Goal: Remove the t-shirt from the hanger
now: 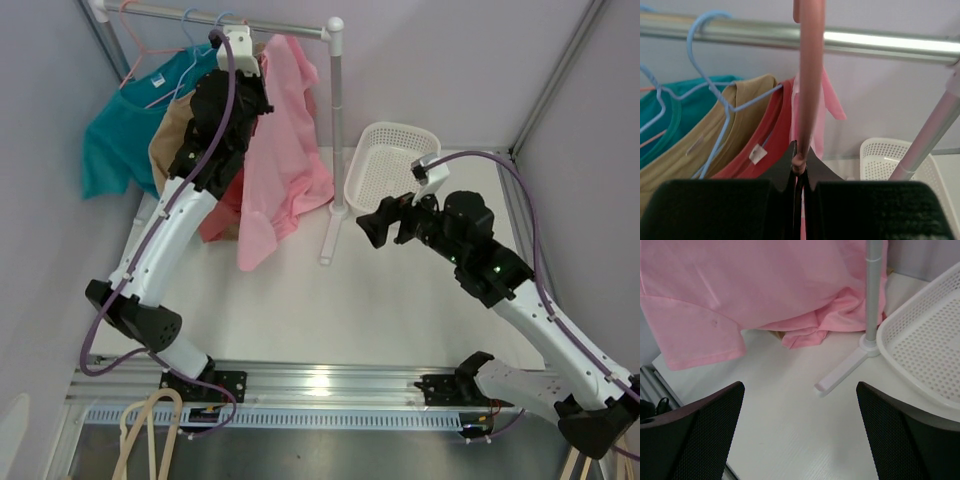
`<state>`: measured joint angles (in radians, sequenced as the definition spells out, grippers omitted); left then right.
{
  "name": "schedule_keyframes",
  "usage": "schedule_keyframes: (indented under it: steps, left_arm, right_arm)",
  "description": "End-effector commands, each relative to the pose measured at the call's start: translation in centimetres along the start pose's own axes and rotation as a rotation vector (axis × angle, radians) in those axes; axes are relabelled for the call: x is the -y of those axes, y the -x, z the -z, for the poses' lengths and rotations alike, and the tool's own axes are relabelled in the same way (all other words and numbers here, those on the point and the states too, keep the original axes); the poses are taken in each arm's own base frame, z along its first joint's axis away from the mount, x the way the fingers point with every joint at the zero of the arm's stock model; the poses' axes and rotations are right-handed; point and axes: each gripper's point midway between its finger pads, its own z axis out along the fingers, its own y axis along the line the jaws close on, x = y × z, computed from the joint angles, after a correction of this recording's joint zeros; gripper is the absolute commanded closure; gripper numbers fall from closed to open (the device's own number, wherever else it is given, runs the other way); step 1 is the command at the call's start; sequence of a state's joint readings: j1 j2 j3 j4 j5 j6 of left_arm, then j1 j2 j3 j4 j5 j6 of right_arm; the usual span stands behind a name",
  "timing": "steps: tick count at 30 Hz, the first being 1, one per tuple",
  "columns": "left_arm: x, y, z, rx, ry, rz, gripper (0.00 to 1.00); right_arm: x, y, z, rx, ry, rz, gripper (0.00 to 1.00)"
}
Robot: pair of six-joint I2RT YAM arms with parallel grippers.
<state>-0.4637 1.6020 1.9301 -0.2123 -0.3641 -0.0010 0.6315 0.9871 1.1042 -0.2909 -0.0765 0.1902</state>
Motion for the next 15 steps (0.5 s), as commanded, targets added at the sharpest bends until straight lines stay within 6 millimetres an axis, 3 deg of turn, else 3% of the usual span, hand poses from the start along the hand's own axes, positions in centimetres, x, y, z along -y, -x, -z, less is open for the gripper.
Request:
schedule_keyframes:
  steps: [1, 4, 5, 7, 10, 15]
  left_arm:
    - [-2.3, 1.8, 1.9, 0.050, 0.114, 0.065, 0.99]
    - [-2.1, -0.3, 1.0, 0.004, 0.122, 0.048, 0.99]
    - [-1.9, -2.3, 0.6, -0.056, 0.131, 0.041, 0.99]
    - [-2.0, -2.9, 0.7, -0.095, 0.143, 0.056, 0.99]
    - [-2.5, -4.2, 1.6, -0.149, 0.190, 0.096, 0.99]
    - [-4.9, -5.8, 3.9, -0.253, 0.407, 0.104, 0.99]
  right_arm:
    - [-2.1, 1.0, -1.2, 0.035, 0.070, 0.025, 0.01]
    - [-3.0, 0.3, -1.6, 0.025, 0.105, 0.029, 0.01]
    - [-3.8, 0.1, -1.5, 0.019, 0.131, 0.033, 0.00]
    - [-4.6, -0.3, -1.4, 0.012, 0.151, 0.055, 0.01]
    - [-6.6, -1.4, -1.1, -0.006, 0.200, 0.115, 0.00]
    - [-9.6, -3.2, -1.2, 0.021, 0.203, 0.175, 0.01]
